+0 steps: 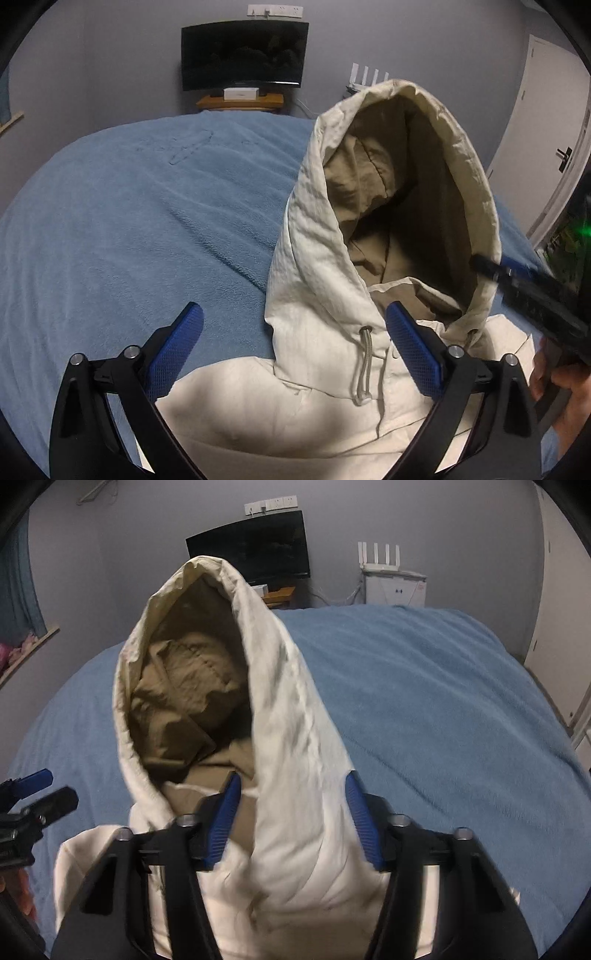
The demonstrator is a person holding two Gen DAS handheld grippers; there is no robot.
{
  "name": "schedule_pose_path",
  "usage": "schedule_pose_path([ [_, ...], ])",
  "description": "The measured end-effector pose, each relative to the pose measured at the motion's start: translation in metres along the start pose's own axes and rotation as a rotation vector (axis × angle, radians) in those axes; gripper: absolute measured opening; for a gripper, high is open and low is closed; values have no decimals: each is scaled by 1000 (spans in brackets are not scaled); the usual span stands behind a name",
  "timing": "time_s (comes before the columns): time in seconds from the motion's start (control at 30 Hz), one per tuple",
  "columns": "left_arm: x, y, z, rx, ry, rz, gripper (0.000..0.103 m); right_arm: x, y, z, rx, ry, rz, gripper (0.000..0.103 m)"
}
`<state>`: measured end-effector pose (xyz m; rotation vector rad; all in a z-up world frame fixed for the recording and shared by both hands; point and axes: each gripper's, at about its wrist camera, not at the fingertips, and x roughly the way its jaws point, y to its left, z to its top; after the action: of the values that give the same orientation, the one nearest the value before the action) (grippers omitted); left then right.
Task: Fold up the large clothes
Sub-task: 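Grasp the hood with the right tool while the left tool grips the jacket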
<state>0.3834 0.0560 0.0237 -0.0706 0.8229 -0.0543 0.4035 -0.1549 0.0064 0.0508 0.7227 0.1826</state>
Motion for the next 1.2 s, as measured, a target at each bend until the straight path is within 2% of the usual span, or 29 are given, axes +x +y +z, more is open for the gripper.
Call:
schedule_pose_path([
  [0.1,2,1,1,6,-3,-24,91,-3,-3,-2,-23,-21,23,8],
  [0.13,1,2,1,8,-11,-27,91,-6,-4,-4,-41,-36,25,7],
  [0.37,-8,-1,4,64,-117,-28,91,-61,-13,-64,-196,-159,40,4],
  [0.47,-13,-11,4,144,-153,-11,88,-73,-23,-90,-227,-171,29,4],
  [0.5,-15,-14,2,173,-160,-10,76,-75,-28,-100,-230,-162,29,4],
  [0.53,-18,-18,-1,214,-162,-12,52,-76,-30,-103,-227,-157,29,4],
  [0.6,-24,-25,-10,290,-160,10,17,-76,-35,-114,-224,-141,29,4],
  [0.67,-36,-32,-27,385,-191,54,8,-76,-37,-123,-231,-126,37,4],
  [0.77,-65,-31,-58,413,-228,24,6,-84,-39,-129,-241,-134,84,4],
  [0.9,-105,-26,-116,446,-225,-30,5,-102,-37,-143,-316,-144,134,4],
  [0.93,-110,-26,-128,447,-222,-40,0,-107,-35,-147,-334,-143,144,4],
  [0.97,-115,-24,-139,441,-220,-47,0,-110,-33,-150,-352,-144,152,4],
  [1.03,-115,-18,-164,426,-181,-80,0,-118,-28,-157,-392,-149,162,4],
  [1.13,-91,-20,-188,470,-98,-65,0,-124,-16,-170,-470,-146,167,4],
  [1.2,-78,-15,-193,437,-64,-73,0,-119,-7,-177,-529,-143,143,4],
])
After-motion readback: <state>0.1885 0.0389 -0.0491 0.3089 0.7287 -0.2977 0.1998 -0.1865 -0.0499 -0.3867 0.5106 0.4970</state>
